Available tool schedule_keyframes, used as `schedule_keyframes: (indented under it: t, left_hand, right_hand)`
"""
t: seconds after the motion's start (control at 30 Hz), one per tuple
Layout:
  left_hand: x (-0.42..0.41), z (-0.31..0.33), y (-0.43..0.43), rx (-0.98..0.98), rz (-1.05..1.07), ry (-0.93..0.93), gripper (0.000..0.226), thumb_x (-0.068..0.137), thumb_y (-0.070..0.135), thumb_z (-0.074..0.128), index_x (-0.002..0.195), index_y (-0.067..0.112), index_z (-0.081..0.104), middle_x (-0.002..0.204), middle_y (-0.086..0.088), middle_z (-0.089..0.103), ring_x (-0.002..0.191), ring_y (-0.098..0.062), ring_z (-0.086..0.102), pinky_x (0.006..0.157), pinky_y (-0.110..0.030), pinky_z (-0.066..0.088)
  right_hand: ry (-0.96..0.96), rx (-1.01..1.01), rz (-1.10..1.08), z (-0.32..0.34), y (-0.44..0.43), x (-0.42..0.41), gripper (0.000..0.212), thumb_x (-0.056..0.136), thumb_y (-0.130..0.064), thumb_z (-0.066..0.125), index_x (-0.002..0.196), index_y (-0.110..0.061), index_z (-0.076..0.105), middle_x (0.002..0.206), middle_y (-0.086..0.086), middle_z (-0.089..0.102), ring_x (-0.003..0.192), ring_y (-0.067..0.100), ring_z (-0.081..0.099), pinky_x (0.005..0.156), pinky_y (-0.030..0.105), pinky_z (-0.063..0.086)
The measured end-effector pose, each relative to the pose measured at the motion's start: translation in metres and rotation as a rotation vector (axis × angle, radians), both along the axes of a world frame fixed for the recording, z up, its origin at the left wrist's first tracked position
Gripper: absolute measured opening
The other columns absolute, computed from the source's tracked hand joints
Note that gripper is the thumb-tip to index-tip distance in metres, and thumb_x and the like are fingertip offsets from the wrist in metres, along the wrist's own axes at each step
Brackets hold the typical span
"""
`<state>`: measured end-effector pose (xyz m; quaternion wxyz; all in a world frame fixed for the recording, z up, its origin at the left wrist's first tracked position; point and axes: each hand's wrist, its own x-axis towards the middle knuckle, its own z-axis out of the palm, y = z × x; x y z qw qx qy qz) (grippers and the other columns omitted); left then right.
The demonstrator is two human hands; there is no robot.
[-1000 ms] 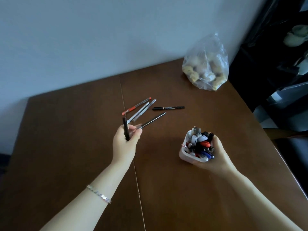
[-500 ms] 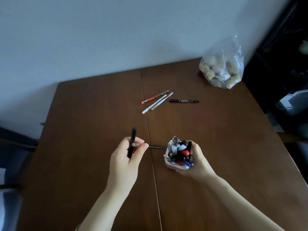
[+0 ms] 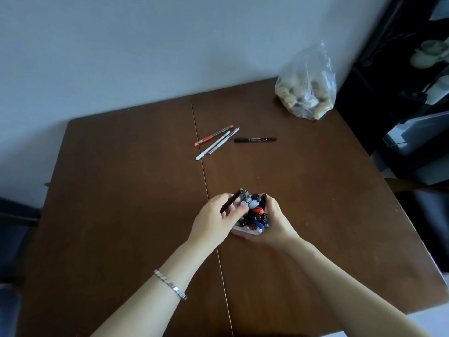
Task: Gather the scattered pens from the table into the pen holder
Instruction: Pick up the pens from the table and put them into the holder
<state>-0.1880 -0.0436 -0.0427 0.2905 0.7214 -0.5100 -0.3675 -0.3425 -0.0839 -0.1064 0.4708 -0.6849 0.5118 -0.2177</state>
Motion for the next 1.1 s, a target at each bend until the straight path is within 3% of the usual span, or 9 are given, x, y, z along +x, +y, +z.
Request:
schedule_keyframes:
  t: [0.1, 0.2, 0.33, 0.43, 0.53, 0.63, 0.8, 0.9, 1.1]
  left_hand:
    - [-0.002, -0.004, 0.002, -0.041, 0.013, 0.054, 0.012, 0.088, 0.024, 0.058, 0.080, 0.021, 0.067, 0.077, 0.006, 0.064, 0.074, -0.008, 0.059, 0.062, -0.006, 0.040]
    - [-0.005, -0.012, 0.001, -0.066, 0.073, 0.039, 0.013, 0.086, 0.019, 0.061, 0.080, 0.010, 0.069, 0.080, -0.002, 0.064, 0.075, -0.009, 0.059, 0.062, -0.010, 0.040]
    - [-0.008, -0.001, -0.002, -0.201, 0.365, 0.435, 0.018, 0.095, 0.022, 0.045, 0.087, 0.022, 0.061, 0.072, 0.002, 0.058, 0.056, -0.004, 0.048, 0.056, -0.015, 0.040]
    - [0.002, 0.008, 0.000, -0.346, 0.504, 0.585, 0.027, 0.098, 0.010, 0.036, 0.098, 0.029, 0.055, 0.081, 0.000, 0.062, 0.074, -0.010, 0.060, 0.077, -0.019, 0.051]
    - [0.005, 0.011, 0.001, -0.311, 0.569, 0.774, 0.023, 0.095, 0.008, 0.042, 0.098, 0.028, 0.054, 0.097, -0.004, 0.067, 0.107, -0.017, 0.063, 0.102, -0.033, 0.042]
    - [0.000, 0.005, 0.003, -0.253, 0.554, 0.758, 0.022, 0.089, 0.010, 0.056, 0.080, 0.030, 0.055, 0.103, -0.002, 0.068, 0.111, -0.014, 0.061, 0.108, -0.036, 0.038]
    - [-0.010, -0.004, -0.001, -0.280, 0.439, 0.724, 0.029, 0.092, 0.002, 0.047, 0.077, 0.027, 0.048, 0.113, -0.006, 0.068, 0.115, -0.013, 0.059, 0.097, -0.028, 0.042]
    - [-0.019, -0.017, 0.002, -0.224, 0.408, 0.704, 0.033, 0.091, -0.004, 0.043, 0.073, 0.024, 0.045, 0.105, 0.004, 0.071, 0.111, -0.014, 0.060, 0.093, -0.030, 0.047]
    - [-0.023, -0.021, 0.013, -0.198, 0.272, 0.479, 0.023, 0.094, 0.008, 0.045, 0.093, 0.031, 0.049, 0.121, 0.004, 0.058, 0.118, -0.011, 0.054, 0.086, -0.011, 0.047]
  right_hand:
    - [-0.006, 0.001, -0.004, -0.002, 0.000, -0.001, 0.082, 0.047, -0.052, 0.083, 0.113, -0.030, 0.041, 0.113, -0.010, 0.050, 0.100, 0.005, 0.056, 0.085, 0.037, 0.053]
    - [-0.002, 0.000, -0.004, -0.006, -0.001, -0.001, 0.083, 0.046, -0.052, 0.083, 0.114, -0.032, 0.040, 0.113, -0.011, 0.049, 0.100, 0.005, 0.056, 0.085, 0.037, 0.053]
    - [0.015, -0.003, 0.008, -0.011, -0.002, -0.003, 0.083, 0.047, -0.043, 0.087, 0.112, -0.035, 0.036, 0.113, -0.011, 0.048, 0.100, 0.005, 0.056, 0.084, 0.038, 0.054]
    - [0.027, -0.003, 0.023, -0.014, -0.004, -0.004, 0.082, 0.048, -0.038, 0.087, 0.113, -0.034, 0.036, 0.114, -0.010, 0.048, 0.100, 0.007, 0.056, 0.085, 0.040, 0.053]
    - [0.025, -0.007, 0.026, -0.016, -0.005, -0.004, 0.081, 0.048, -0.038, 0.086, 0.112, -0.032, 0.038, 0.114, -0.009, 0.049, 0.100, 0.006, 0.055, 0.084, 0.041, 0.053]
    - [0.024, -0.009, 0.027, -0.016, -0.005, -0.004, 0.081, 0.048, -0.040, 0.086, 0.112, -0.031, 0.038, 0.114, -0.008, 0.049, 0.101, 0.008, 0.056, 0.084, 0.042, 0.053]
    - [0.024, -0.033, 0.006, -0.017, -0.004, -0.003, 0.083, 0.047, -0.039, 0.088, 0.112, -0.034, 0.037, 0.113, -0.008, 0.050, 0.099, 0.009, 0.056, 0.083, 0.041, 0.053]
    - [0.024, -0.028, 0.018, -0.016, -0.004, -0.003, 0.085, 0.046, -0.040, 0.088, 0.114, -0.032, 0.037, 0.114, -0.008, 0.049, 0.099, 0.005, 0.053, 0.085, 0.039, 0.053]
    - [0.037, -0.012, 0.045, -0.013, -0.004, -0.004, 0.088, 0.048, -0.031, 0.088, 0.119, -0.026, 0.037, 0.114, -0.010, 0.045, 0.101, 0.005, 0.051, 0.088, 0.040, 0.052]
